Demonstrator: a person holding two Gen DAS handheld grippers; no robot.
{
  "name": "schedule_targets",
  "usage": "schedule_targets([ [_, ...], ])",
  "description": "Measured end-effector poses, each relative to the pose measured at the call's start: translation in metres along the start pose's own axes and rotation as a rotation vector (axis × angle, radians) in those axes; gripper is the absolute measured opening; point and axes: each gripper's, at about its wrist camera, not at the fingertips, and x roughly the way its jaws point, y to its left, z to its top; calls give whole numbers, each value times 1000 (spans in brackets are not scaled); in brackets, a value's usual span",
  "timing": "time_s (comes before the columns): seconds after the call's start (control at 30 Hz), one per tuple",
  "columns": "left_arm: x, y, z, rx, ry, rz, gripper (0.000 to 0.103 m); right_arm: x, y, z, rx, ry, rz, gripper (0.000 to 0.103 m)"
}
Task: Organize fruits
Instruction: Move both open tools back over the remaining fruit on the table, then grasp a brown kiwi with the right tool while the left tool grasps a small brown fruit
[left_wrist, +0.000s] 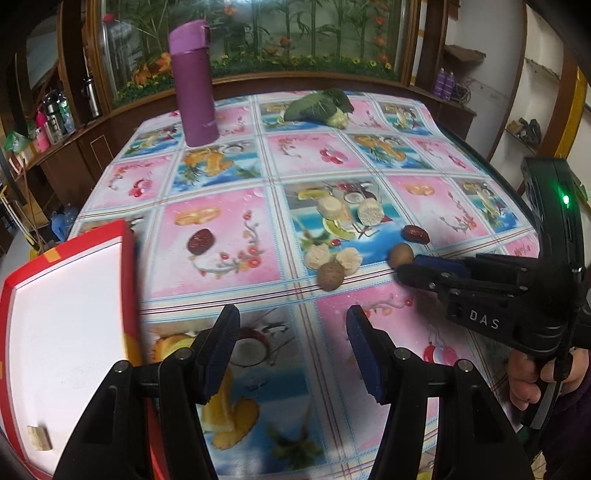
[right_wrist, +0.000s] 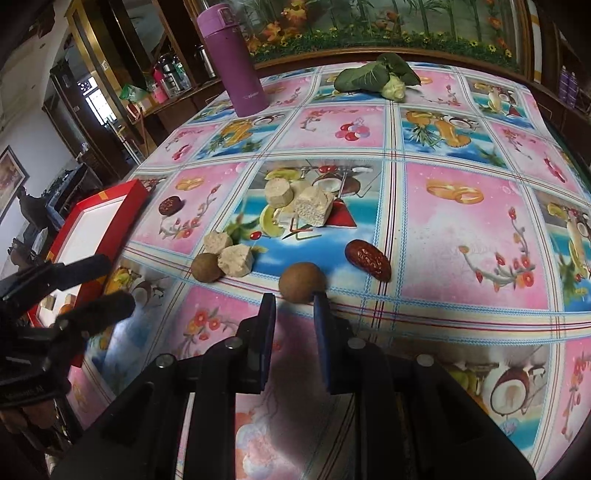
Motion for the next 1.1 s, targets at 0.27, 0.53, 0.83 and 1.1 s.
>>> schedule_targets([
  [0.27,17,-11,9,20,29,-23,60,7,3,9,-19,-17,-16,45],
  [0.53,31,-10,14,-3,44,-9,60,8,-6,13,2,-43,-84,27],
  [0.83,48,-15,18,-1,61,-7,59,-18,-42,19,167,-100,-34,27],
  [1.1,64,-10,28,-17,43,28,41,-29,-58,22,236,-129,-15,27],
])
